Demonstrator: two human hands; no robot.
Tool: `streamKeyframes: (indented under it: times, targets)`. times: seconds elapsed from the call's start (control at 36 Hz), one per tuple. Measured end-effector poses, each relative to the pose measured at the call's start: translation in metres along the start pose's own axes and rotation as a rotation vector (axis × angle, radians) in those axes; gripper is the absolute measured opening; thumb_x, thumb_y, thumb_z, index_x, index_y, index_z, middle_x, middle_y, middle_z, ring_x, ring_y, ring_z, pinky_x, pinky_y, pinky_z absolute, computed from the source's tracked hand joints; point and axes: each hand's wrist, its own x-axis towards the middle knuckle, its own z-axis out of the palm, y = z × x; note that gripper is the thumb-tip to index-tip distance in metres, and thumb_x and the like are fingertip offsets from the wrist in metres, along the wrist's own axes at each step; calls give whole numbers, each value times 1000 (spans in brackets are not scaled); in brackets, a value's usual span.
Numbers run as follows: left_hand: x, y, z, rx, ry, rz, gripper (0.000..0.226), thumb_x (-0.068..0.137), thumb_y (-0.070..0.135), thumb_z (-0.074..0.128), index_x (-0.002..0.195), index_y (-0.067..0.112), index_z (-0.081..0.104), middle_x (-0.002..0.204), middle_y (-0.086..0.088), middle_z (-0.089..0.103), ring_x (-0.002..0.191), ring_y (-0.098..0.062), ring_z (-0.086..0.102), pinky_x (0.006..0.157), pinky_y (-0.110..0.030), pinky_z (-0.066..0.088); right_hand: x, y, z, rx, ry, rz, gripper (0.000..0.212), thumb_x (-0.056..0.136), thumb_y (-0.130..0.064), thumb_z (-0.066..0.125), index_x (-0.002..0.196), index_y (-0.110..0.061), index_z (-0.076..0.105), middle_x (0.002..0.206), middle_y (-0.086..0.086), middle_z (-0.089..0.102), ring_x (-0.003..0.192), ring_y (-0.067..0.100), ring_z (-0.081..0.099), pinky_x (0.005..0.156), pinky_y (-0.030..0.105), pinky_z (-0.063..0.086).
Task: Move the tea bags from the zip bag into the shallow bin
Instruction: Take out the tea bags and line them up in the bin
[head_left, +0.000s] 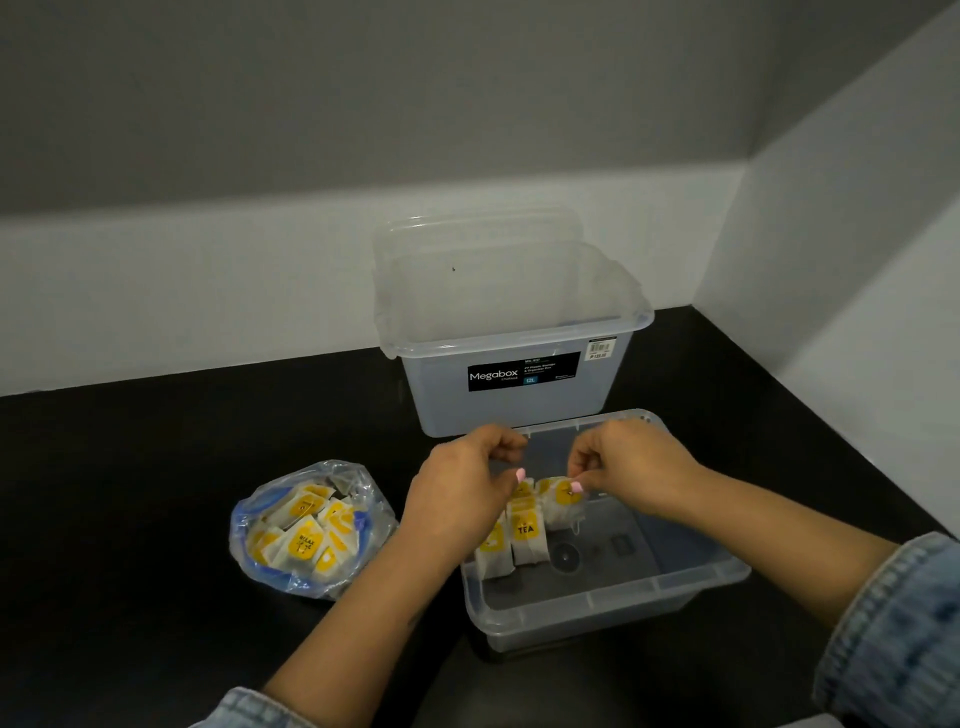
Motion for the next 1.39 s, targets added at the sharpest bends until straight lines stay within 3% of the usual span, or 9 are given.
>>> streamKeyframes:
  times: [0.14, 0.72, 0.83, 0.94, 1.14, 1.22, 1.31, 1.39]
  targets:
    - [-5, -7, -12, -38, 43, -31, 26, 87, 24, 65, 110, 34, 60, 98, 21, 61, 83, 0, 58, 84, -27, 53, 7, 6, 19, -81, -71, 45, 12, 89, -28, 65, 98, -23, 70, 98, -6, 69, 88, 9, 62, 78, 26, 52]
    - [-16, -46, -61, -34, 122, -114, 25, 87, 19, 64, 107, 33, 59, 92, 19, 61, 81, 7, 56, 63, -5, 40, 24, 8, 47, -184, 8, 42, 7, 90, -27, 61, 93, -28, 67, 95, -7, 68, 88, 11, 62, 66, 22, 39]
    - [-15, -56, -74, -18, 139, -143, 24, 88, 17, 64, 106, 31, 59, 94, 18, 61, 83, 7, 56, 67, -4, 38, 24, 7, 47, -180, -18, 64, 5, 88, -28, 63, 92, -27, 66, 95, -6, 68, 85, 11, 61, 67, 22, 43]
    - [-14, -71, -92, 13, 130, -239, 22, 88, 17, 63, 103, 33, 60, 96, 17, 61, 88, 2, 57, 75, -14, 43, 22, 7, 41, -170, -38, 112, 7, 84, -32, 67, 90, -29, 64, 93, -8, 66, 85, 10, 61, 75, 26, 51]
    - [-9, -88, -97, 188, 18, -370, 24, 87, 19, 63, 82, 41, 55, 92, 15, 59, 83, -2, 56, 68, -23, 48, 19, 8, 16, -124, 41, 190, 15, 81, -34, 71, 73, -29, 59, 78, -10, 64, 76, 6, 60, 71, 28, 55]
    - [-7, -91, -91, 262, -73, -414, 19, 86, 21, 64, 83, 39, 57, 92, 12, 61, 83, -5, 59, 75, -27, 53, 14, -1, 2, -48, 116, 175, 20, 82, -39, 70, 72, -30, 56, 72, -8, 62, 71, 7, 60, 70, 32, 56]
    - [-21, -121, -112, 332, -160, -439, 18, 87, 24, 62, 81, 40, 55, 93, 11, 59, 81, -5, 58, 72, -25, 51, 23, -59, 3, 53, 214, 107, 19, 83, -40, 69, 71, -31, 56, 72, -9, 63, 72, 8, 60, 69, 30, 53]
    - [-22, -116, -102, 406, -239, -458, 17, 88, 22, 60, 93, 38, 58, 102, 9, 58, 89, -8, 58, 77, -28, 52, 22, -75, -2, 97, 264, 67, 17, 83, -42, 68, 73, -33, 57, 72, -11, 62, 73, 7, 59, 70, 32, 54]
